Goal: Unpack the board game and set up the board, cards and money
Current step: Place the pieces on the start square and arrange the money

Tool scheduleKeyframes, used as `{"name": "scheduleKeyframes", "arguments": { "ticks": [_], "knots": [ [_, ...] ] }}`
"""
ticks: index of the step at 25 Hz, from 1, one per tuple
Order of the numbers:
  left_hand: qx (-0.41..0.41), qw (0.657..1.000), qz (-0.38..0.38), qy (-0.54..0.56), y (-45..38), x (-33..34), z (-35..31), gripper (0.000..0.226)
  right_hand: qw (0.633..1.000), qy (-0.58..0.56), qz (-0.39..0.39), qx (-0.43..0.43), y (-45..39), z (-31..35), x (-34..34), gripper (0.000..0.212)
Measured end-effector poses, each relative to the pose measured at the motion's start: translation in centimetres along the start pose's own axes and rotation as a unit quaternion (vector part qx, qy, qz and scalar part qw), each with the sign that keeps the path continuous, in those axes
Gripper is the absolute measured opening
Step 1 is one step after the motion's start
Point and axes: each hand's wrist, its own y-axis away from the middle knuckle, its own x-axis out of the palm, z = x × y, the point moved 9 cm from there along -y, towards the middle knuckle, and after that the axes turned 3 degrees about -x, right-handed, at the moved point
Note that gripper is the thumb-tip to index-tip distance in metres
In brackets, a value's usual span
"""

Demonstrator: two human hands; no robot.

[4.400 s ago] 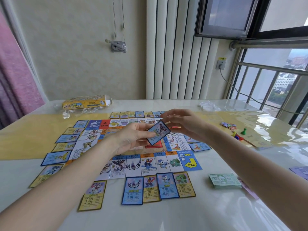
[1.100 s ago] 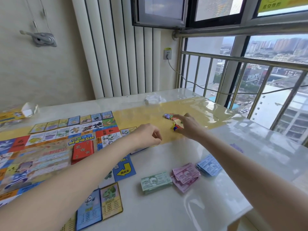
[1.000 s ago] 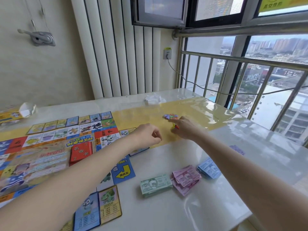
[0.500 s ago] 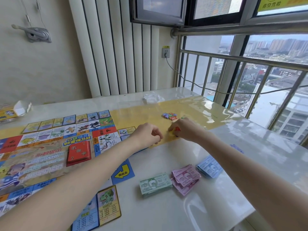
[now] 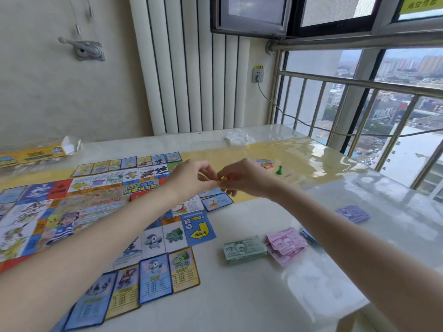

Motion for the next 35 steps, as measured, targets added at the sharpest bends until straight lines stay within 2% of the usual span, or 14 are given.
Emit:
{"name": "scheduleKeyframes", "arguments": {
  "ticks": [2, 5, 9, 11, 15, 20, 27, 30, 33, 35],
  "knots": [
    [-0.063, 0.994, 0.033, 0.078, 1.4, -0.3, 2.2, 0.009, 0.995, -0.091, 0.029, 0.018, 0.0, 0.5, 2.3, 0.020],
    [-0.133, 0.976, 0.059, 0.164, 2.9, -0.2, 4.6, 0.016, 0.988, -0.146, 0.046, 0.034, 0.2, 1.3, 4.4, 0.025],
    [-0.156, 0.953, 0.042, 0.255, 3.4, -0.7, 5.7, 0.025, 0.982, -0.167, -0.049, 0.075, -0.3, 0.9, 2.8, 0.019],
    [-0.143, 0.965, 0.023, 0.217, 3.6, -1.2, 5.9, 0.020, 0.989, -0.118, -0.038, 0.077, -0.2, 1.3, 3.3, 0.015],
    [-0.056, 0.998, 0.027, 0.022, 4.0, -1.5, 5.0, 0.007, 0.997, -0.035, 0.004, 0.073, 0.1, 1.3, 5.6, 0.013],
    [-0.016, 0.979, 0.097, -0.177, 4.0, 0.8, 5.1, 0.014, 0.995, 0.085, 0.043, 0.026, -0.2, 2.1, 7.0, 0.016],
    [-0.015, 0.969, 0.140, -0.201, 3.9, 1.5, 5.4, 0.017, 0.985, 0.142, 0.097, -0.002, 0.0, 2.5, 8.3, 0.020],
    [-0.015, 0.980, 0.129, -0.154, 3.5, 0.1, 4.6, 0.021, 0.990, 0.104, 0.094, 0.002, 0.2, 2.9, 6.6, 0.023],
    [0.000, 0.989, 0.088, -0.116, 1.7, -1.7, 2.6, 0.019, 0.997, 0.071, 0.002, 0.024, -0.3, 1.8, 1.2, 0.014],
    [0.018, 0.990, 0.080, -0.113, 0.6, -1.2, 0.8, 0.015, 0.987, 0.093, -0.086, 0.101, -0.3, -2.1, -2.8, 0.010]
  ]
}}
